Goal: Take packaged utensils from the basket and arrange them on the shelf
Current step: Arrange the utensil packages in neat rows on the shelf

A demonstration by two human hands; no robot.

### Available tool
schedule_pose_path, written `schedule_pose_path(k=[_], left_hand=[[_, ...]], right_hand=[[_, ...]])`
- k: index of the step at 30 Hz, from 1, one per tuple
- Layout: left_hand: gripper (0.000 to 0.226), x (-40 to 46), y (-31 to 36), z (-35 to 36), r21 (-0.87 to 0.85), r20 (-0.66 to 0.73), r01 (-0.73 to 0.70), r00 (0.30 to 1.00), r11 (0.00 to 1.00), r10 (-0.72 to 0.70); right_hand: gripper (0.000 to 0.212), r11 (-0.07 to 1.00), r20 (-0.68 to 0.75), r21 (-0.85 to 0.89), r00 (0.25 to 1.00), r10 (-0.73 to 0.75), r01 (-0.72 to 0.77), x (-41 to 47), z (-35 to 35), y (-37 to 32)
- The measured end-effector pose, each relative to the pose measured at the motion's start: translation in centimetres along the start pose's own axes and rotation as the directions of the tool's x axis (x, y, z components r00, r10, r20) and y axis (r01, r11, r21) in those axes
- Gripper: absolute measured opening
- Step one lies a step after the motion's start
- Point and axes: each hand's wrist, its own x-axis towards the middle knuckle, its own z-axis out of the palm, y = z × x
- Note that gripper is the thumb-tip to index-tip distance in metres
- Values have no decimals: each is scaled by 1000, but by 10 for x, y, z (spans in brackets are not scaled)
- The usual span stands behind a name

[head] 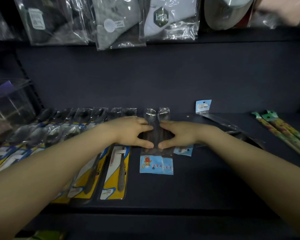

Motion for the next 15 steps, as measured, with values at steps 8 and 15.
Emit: schedule_pose_path(k=[8,15], left_hand=[[83,-4,0,3,-65,68,35,997,997,-31],[86,-2,0,4,-110,72,84,994,990,-77]], right_hand=[[83,1000,33,27,999,-4,3,-1,5,3],[80,995,-41,92,999,-25,28,6,8,-1]])
